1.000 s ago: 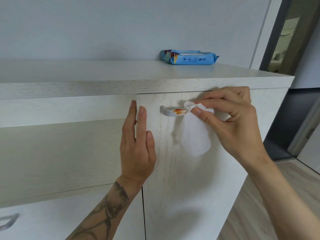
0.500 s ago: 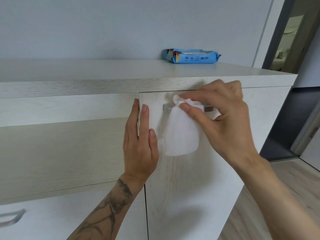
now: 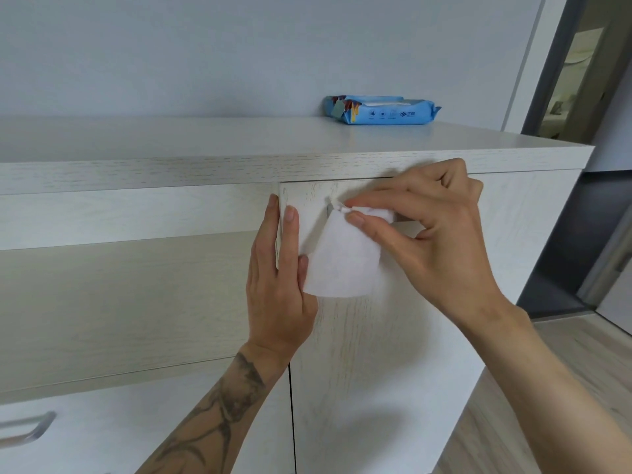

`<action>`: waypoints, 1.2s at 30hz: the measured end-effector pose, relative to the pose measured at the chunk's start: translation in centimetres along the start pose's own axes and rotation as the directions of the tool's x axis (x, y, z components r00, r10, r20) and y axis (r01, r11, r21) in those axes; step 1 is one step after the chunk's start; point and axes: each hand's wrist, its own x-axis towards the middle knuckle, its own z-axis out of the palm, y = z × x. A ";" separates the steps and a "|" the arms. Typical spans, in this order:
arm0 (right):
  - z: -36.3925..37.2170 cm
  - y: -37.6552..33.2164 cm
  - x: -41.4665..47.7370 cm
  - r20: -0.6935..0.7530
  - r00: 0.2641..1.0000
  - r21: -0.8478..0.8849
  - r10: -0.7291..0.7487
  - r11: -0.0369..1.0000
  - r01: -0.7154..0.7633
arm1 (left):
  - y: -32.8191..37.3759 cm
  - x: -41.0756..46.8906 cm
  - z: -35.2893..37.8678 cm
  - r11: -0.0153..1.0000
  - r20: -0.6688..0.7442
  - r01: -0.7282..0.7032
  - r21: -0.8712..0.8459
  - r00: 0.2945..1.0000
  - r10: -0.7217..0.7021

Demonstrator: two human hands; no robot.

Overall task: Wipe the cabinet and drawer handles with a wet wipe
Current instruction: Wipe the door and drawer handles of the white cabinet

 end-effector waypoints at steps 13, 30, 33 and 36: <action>-0.8 1.3 -0.6 0.029 1.000 0.002 0.013 1.000 -0.013 | -0.1 0.1 0.0 1.000 0.019 -0.004 -0.019 1.000 0.004; 0.2 0.5 -0.9 -0.034 0.999 0.019 0.036 0.999 -0.035 | 0.0 -0.1 0.1 0.999 0.017 0.027 -0.031 1.000 -0.027; 1.6 -0.6 -0.7 -0.066 0.998 -0.031 0.012 0.999 -0.014 | 0.3 0.0 0.0 0.992 0.022 0.088 -0.085 0.996 -0.087; 1.8 -1.1 -1.4 -0.152 0.988 -0.083 0.033 0.996 -0.046 | 0.2 -0.1 0.1 0.992 0.017 0.084 -0.090 0.996 -0.083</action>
